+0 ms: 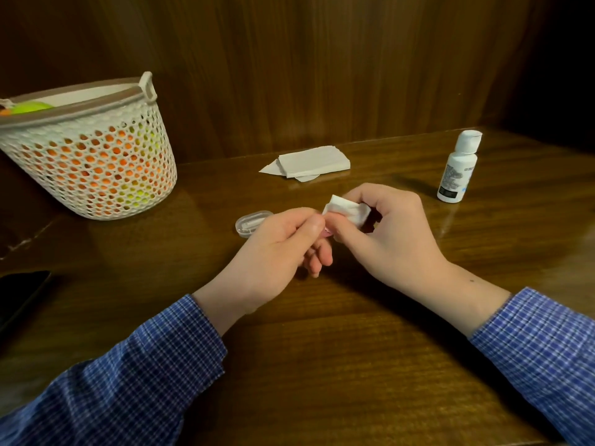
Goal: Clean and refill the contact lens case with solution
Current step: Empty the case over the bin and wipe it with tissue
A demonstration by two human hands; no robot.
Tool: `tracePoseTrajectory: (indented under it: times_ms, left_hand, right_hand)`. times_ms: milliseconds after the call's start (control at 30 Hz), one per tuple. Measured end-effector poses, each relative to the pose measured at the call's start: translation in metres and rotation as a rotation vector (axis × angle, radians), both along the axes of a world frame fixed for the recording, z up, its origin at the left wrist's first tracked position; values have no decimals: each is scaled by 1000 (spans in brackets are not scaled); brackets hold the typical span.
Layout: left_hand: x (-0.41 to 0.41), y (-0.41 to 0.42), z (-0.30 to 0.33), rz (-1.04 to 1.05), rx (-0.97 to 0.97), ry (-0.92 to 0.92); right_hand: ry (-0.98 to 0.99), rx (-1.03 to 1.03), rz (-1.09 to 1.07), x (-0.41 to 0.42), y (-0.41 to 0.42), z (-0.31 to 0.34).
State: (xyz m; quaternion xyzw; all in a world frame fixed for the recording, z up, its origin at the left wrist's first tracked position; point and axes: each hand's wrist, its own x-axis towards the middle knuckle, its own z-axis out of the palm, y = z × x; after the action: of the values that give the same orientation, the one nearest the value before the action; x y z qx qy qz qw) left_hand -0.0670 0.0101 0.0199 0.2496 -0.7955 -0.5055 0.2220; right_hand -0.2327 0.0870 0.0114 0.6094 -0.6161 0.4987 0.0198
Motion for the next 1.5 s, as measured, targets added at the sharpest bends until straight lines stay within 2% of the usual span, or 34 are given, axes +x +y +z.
tracePoseTrajectory:
  times_ms: [100, 167, 200, 300, 367, 467, 500, 600, 633, 667, 733, 800, 900, 967, 1133, 1200, 1500]
  left_hand:
    - [1, -3, 0, -16, 72, 6]
    - [1, -5, 0, -9, 84, 38]
    - [1, -7, 0, 3, 84, 62]
    - [0, -8, -2, 44, 76, 137]
    - [1, -9, -4, 64, 68, 179]
    - [2, -10, -6, 57, 19, 165]
    - [3, -11, -6, 46, 5, 145]
    - [1, -12, -8, 20, -3, 107]
    - [-1, -12, -8, 16, 10, 112]
    - [-3, -12, -9, 13, 26, 126]
    - [-9, -12, -9, 18, 50, 160]
    - [-16, -12, -8, 47, 30, 172]
    - [-35, -12, -3, 103, -106, 124]
    - [-55, -13, 0, 136, -224, 48]
    - [-98, -18, -8, 155, -631, -282]
    - [-106, -20, -11, 174, -717, -376]
    - [-88, -34, 2, 205, -708, -533]
  right_hand:
    - [-97, 55, -5, 2, -1, 3]
    - [-204, 160, -23, -1, -2, 7]
    - [-345, 236, 4, -3, -3, 10]
    - [-1004, 520, 304, -7, -4, 17]
    - [-1193, 631, 414, -7, -6, 16]
    - [-1137, 676, 420, -8, -5, 16]
    - [-1029, 655, 395, -9, -3, 18]
    - [-431, 475, 196, -17, 1, 22]
    - [-328, 396, 158, -19, 1, 23]
    - [-320, 327, 143, -22, 0, 25]
    - [-570, 240, 83, -33, -5, 26]
    - [-884, 253, -46, -46, -10, 26]
    - [-1110, 297, -108, -57, -15, 21]
    - [-1152, 261, -106, -58, -16, 22]
    - [-1198, 101, -137, -66, -13, 29]
    - [-1206, 84, -142, -69, -13, 29]
    - [-1203, 168, -101, -69, -16, 28]
